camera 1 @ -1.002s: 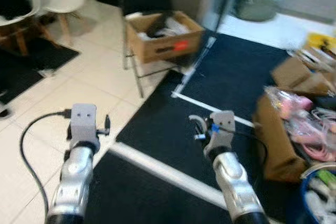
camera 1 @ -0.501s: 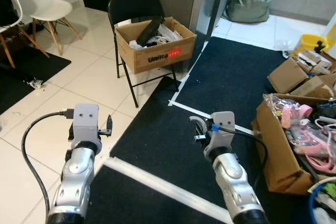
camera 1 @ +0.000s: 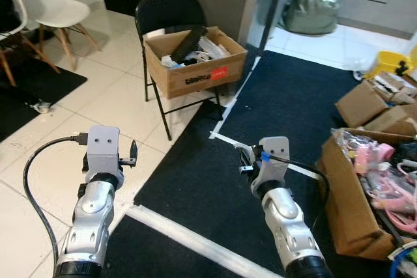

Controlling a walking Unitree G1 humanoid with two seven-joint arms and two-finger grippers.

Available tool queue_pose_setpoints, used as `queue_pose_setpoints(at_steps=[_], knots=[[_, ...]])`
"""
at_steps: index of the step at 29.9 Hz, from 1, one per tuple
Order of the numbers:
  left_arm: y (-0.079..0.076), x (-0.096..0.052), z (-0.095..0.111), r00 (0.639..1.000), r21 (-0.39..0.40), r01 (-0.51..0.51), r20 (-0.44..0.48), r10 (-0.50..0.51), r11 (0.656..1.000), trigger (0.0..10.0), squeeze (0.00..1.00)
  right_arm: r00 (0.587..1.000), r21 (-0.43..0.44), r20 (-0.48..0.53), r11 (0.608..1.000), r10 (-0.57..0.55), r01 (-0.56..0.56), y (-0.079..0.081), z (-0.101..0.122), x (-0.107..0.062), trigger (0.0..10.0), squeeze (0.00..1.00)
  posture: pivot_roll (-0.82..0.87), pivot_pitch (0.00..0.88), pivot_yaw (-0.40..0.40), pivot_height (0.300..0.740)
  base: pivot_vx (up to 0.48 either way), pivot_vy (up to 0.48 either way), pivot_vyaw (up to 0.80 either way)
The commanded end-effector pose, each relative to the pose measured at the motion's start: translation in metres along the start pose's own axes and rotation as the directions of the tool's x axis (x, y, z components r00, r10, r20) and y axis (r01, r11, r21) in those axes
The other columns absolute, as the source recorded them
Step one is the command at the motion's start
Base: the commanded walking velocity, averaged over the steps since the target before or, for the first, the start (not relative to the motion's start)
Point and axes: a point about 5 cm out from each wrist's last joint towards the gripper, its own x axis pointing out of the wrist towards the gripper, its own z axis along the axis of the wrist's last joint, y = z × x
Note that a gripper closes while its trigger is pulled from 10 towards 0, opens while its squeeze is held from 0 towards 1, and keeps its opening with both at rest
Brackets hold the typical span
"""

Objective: Picking trash to rubbish bin

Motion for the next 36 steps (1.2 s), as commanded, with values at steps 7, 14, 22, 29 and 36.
queue_pose_setpoints(at_steps=[7,14,22,29,36], knots=[[-0.004,-0.001,-0.004,1.000,0.004,0.016,-0.017,-0.016,1.000,10.0,0.00,1.000,0.015,-0.019,1.000,-0.023,0.023,-0.005,-0.005,-0.004,10.0,0.00,0.09,0.082,-0.005,0.740,0.304,0.000,0.00],[-0.005,0.000,-0.003,1.000,0.004,0.021,-0.015,-0.021,1.000,10.0,0.00,1.000,0.024,-0.023,1.000,-0.016,0.016,-0.004,-0.006,-0.004,10.0,0.00,0.10,0.086,-0.006,0.740,0.304,0.000,0.00],[-0.002,0.001,-0.003,1.000,0.007,0.010,-0.018,-0.009,1.000,10.0,0.00,1.000,0.028,-0.012,0.999,-0.020,0.020,-0.006,-0.004,-0.004,10.0,0.00,0.09,0.085,-0.005,0.740,0.301,0.000,0.00],[-0.011,0.005,-0.002,0.999,-0.001,0.032,-0.016,-0.032,0.999,10.0,0.00,0.998,0.033,0.008,0.998,-0.056,0.056,-0.013,0.002,-0.002,10.0,0.00,0.08,0.081,0.005,0.740,0.301,0.000,0.00],[-0.013,0.005,-0.001,0.999,0.001,0.040,-0.010,-0.040,0.999,10.0,0.00,0.995,0.048,0.029,0.994,-0.097,0.095,-0.017,0.003,-0.005,10.0,0.00,0.07,0.074,0.010,0.740,0.302,0.000,0.00]])
